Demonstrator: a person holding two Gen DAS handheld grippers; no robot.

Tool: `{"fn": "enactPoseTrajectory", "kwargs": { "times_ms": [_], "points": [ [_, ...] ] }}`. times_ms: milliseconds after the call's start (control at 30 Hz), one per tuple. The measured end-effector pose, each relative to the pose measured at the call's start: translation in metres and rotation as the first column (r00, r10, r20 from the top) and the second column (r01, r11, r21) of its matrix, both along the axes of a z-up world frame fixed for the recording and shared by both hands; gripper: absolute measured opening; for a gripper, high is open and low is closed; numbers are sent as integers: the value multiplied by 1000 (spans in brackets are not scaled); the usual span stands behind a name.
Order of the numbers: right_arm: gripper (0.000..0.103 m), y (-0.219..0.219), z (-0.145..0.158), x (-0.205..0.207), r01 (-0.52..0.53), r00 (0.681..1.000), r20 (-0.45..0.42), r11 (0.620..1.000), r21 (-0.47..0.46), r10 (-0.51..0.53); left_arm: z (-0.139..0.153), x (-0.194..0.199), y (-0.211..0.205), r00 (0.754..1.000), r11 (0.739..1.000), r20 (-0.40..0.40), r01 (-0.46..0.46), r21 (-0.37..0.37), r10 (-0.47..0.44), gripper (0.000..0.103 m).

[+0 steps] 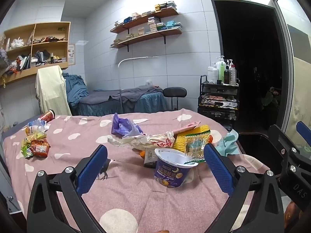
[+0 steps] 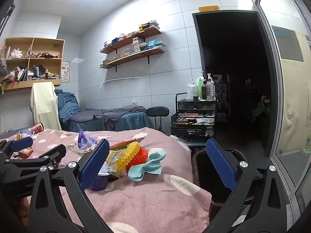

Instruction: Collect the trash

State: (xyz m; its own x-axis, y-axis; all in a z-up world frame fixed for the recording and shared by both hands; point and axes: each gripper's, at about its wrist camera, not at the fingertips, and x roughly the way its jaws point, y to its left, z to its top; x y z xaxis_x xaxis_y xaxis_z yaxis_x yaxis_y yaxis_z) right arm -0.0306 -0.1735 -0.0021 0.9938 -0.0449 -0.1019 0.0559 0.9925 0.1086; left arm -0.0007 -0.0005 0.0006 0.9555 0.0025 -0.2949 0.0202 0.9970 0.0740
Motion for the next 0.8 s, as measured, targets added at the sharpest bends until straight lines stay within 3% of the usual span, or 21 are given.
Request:
{"fn": "enactPoseTrajectory", "kwargs": {
  "times_ms": [67,333,800],
  "points": [
    [98,-1,0,-1,-1,1000,12,1000,2,1,3,-7,-5,999,1000,36,1,15,-2,98],
    [98,-4,3,2,4,1000,10,1000,0,-4,2,-6,3,1000,1000,27,9,-24,-8,98],
    [98,0,1,-4,3,1000,18,1000,4,-3,3,-6,4,999,1000,31,11,-24,-10,98]
  ]
}}
